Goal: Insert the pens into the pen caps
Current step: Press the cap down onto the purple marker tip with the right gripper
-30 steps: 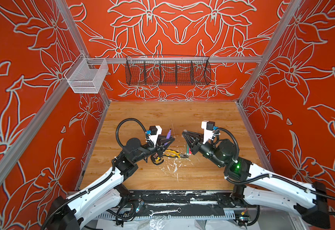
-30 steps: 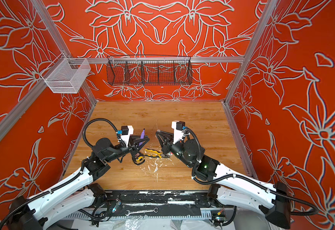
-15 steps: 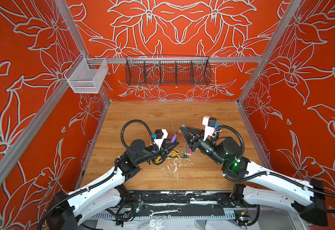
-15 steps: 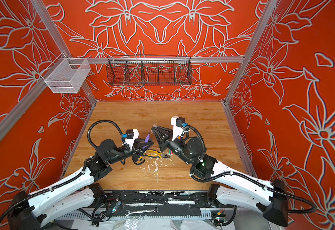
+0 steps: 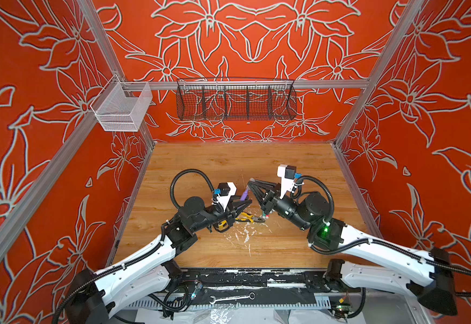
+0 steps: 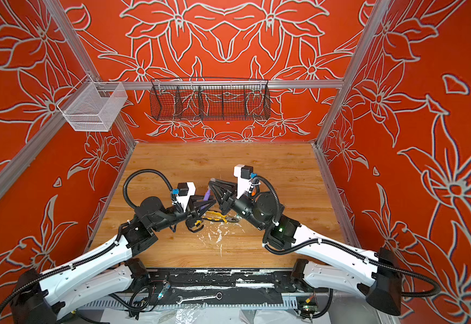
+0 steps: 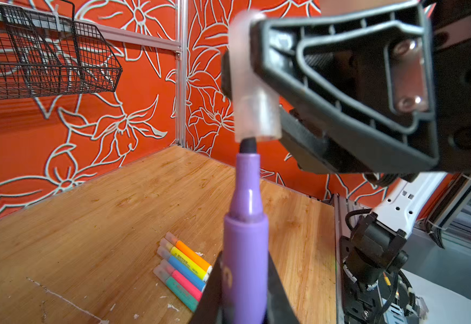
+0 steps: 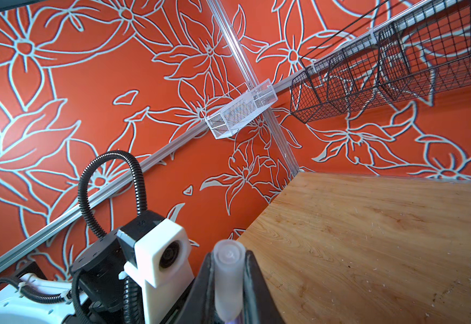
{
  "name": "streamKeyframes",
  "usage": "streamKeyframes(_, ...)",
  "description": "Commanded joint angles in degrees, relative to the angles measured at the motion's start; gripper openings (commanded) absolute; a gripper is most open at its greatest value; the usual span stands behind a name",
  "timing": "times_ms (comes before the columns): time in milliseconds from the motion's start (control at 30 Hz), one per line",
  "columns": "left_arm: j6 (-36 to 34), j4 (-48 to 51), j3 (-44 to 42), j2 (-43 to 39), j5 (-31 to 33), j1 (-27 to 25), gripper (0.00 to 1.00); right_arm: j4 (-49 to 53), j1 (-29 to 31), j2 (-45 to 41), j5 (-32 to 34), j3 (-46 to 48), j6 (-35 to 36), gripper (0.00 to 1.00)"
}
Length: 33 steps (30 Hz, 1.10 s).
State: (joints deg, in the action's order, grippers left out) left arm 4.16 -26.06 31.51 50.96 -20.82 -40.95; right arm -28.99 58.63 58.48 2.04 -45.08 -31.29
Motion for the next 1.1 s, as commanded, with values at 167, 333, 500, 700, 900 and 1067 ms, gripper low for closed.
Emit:
streamKeyframes(167, -1.00, -1.28, 1.00, -0.36, 0.65, -0.36, 0.00, -1.06, 0.34, 1.00, -1.26, 0.84, -2.32, 0.00)
streamKeyframes(333, -0.57, -1.43, 0.94, -0.33, 0.97, -0.36, 0.00, -2.03, 0.43, 1.08, -2.97, 2.80, -2.11, 0.00)
streamKeyframes(500, 0.30, -1.61, 0.93, -0.44, 1.80, -0.37, 0.00, -2.07, 0.43, -0.30, -1.34, 5.76, -2.19, 0.00)
streamKeyframes(700, 1.61, -0.83, 1.51, -0.26, 5.77, -0.41, 0.00, -5.04, 0.48, -1.05, -4.39, 8.05, -1.55, 0.04)
streamKeyframes(900, 1.81, -1.00, 1.51, 0.02, 5.18, -0.39, 0.00, -6.88, 0.62, 0.02, -6.18, 8.03, -1.42, 0.34)
streamKeyframes(1067, 0.57, -1.04, 1.39, 0.22, 3.97, -0.40, 0.00, -3.87, 0.61, -3.48, -3.84, 7.17, 0.25, 0.46)
